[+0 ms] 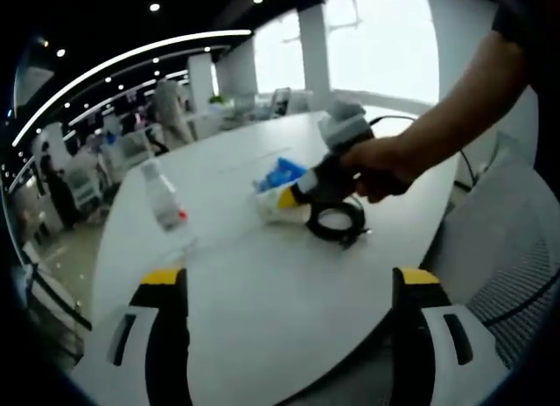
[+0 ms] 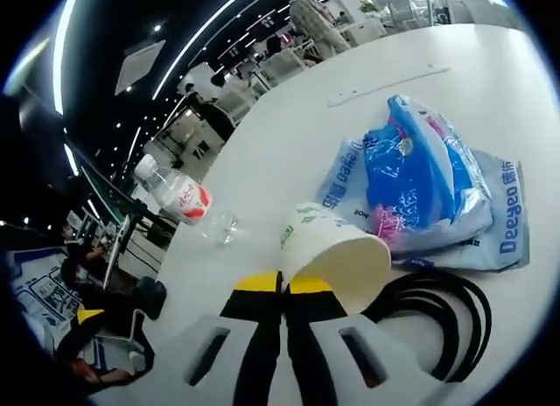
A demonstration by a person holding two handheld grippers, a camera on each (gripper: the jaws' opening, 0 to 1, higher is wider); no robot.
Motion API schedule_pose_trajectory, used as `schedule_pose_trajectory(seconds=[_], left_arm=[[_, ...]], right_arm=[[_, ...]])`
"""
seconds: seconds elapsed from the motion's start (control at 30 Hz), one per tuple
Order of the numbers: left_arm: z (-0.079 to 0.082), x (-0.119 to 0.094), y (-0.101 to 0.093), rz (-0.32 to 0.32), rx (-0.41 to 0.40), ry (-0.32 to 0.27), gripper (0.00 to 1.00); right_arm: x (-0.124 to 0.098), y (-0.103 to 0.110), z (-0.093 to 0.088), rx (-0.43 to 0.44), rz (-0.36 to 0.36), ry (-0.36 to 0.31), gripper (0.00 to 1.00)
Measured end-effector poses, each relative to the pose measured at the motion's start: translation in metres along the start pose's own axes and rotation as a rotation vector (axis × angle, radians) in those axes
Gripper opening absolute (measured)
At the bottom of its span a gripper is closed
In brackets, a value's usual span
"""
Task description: Arrange the tabletop items into an orderly group along one side of the table until the central work area is clear of visible clutter.
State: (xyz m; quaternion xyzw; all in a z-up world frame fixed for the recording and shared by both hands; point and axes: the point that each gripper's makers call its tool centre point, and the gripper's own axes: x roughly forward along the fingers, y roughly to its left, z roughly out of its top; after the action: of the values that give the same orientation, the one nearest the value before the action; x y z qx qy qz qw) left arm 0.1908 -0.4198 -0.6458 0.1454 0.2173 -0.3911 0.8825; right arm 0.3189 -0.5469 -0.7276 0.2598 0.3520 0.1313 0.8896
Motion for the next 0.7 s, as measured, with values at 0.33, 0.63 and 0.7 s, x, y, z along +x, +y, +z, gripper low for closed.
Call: schedule_pose_trajectory(seconds=[0.33, 0.63, 0.7], left_arm=[[0.000, 0.000, -0.003, -0.010, 0.009, 0.001, 0.93], [0.000, 0.001, -0.003, -0.015, 0.019, 0.005, 0.92], [0.001, 0.002, -0.003, -0.016, 0.022, 0.001, 0.92]], right_arm=[[-0.008, 0.007, 0.001, -0.160, 0.018, 0.018, 0.00], [-0.014, 0.014, -0.004, -0.260, 0.032, 0.050, 0.00], [-0.015, 0.014, -0.004, -0.288, 0.032, 0.060, 0.00]])
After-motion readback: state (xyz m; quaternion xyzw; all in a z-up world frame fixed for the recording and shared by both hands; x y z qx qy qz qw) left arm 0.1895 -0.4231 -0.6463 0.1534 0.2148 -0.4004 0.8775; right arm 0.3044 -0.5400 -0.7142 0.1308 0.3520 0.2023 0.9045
